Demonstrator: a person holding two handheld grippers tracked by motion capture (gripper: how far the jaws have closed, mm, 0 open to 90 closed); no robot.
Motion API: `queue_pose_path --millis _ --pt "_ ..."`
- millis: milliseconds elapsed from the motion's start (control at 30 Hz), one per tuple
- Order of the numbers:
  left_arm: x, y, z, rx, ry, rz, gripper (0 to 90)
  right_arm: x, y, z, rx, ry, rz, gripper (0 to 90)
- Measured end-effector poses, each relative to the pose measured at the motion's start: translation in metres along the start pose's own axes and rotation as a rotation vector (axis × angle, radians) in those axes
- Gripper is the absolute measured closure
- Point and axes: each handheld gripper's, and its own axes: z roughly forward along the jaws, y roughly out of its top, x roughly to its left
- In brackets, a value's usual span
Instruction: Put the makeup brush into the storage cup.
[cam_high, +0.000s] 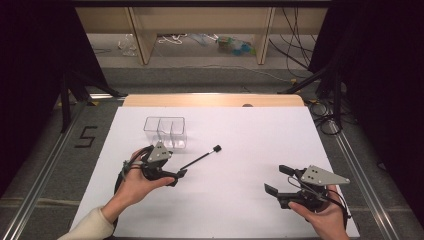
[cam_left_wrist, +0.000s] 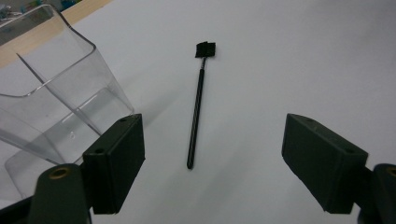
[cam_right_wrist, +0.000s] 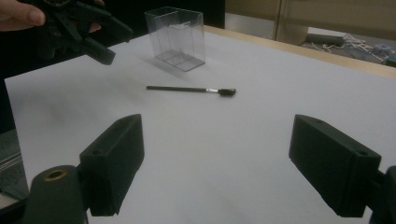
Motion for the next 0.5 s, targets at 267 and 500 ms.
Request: queue_pose_path --millis 267,500 --pt "0.006 0.013 0.011 0.084 -0.01 0.016 21.3 0.0 -0.002 0.004 -0.029 0.018 0.014 19.2" --pt "0.007 0.018 0.022 0.132 -0.019 0.027 21.4 -0.001 -0.001 0.001 0.016 0.003 0.009 19.6"
